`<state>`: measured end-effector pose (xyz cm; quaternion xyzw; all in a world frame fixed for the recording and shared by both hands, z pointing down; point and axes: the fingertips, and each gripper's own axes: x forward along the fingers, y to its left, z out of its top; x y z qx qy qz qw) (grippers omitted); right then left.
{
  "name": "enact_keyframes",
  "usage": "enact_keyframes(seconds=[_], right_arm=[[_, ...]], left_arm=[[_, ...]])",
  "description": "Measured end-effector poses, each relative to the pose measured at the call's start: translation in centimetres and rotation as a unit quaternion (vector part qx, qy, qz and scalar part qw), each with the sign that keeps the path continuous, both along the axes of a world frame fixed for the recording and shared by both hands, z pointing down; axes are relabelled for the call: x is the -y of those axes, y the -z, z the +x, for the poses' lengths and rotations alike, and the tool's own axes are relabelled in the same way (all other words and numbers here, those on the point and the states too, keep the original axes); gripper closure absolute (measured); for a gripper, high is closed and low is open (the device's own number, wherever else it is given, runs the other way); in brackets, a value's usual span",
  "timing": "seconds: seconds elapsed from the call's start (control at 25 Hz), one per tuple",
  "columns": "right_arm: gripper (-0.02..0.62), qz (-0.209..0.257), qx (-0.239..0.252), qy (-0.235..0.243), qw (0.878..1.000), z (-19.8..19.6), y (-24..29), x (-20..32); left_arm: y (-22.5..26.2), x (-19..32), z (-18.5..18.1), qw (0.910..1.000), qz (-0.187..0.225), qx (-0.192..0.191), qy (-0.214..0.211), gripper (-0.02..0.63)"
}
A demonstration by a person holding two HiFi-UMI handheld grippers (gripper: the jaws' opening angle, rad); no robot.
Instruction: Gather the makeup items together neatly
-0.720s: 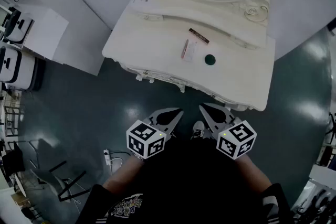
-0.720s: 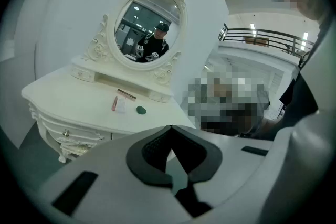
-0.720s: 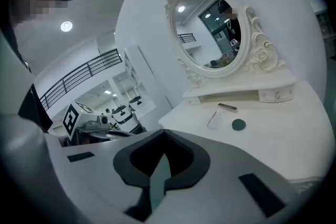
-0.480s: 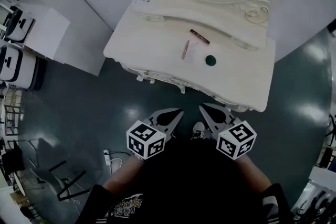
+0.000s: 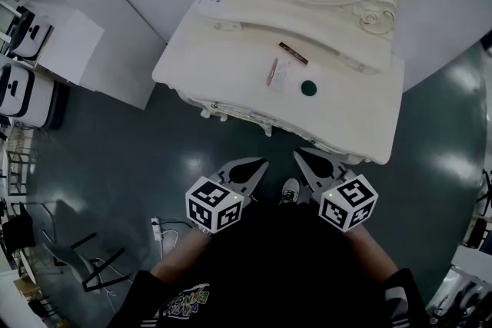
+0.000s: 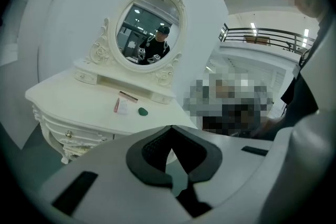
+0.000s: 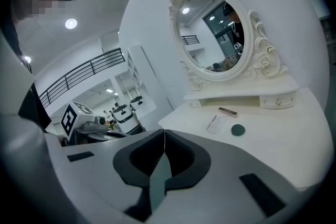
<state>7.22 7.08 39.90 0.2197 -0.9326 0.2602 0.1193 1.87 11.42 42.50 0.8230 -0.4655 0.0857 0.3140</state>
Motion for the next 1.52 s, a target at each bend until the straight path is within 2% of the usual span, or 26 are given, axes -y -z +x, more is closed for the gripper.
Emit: enact_keyframes(seconds=[0.48,0.8,0.96,1.24,1.52], right_arm=[[0.566,0.0,0.006,0.006,1.0,2.1,0.5,2.6],[0.566,-0.003,0.008,0.009,1.0,3.7,0.4,5.1],[0.566,-0.009,0.01,0.006,1.0,3.9,-0.2,6.2],[0.566,-0.015,0.012,-0.016,1.0,3.1,-0.7,8.1],[0.566,-0.025,0.0,-0.078,0.997,0.9,-2.2,12.0]], left_arm=[[-0.3,2.7,-0.4,0.9981,0.015,0.037,0.047,0.597],[-1.6,6.0,-0.7,0.9946,0.009,0.061,0.083,0.594],[-2.8,7.9,-1.0,0.9932,-0.004,0.074,0.089,0.536],[-5.4,12.4,-3.3,0.991,-0.021,0.1,0.086,0.526],[-8.8,19.4,-7.0,0.9881,-0.033,0.133,0.069,0.526]])
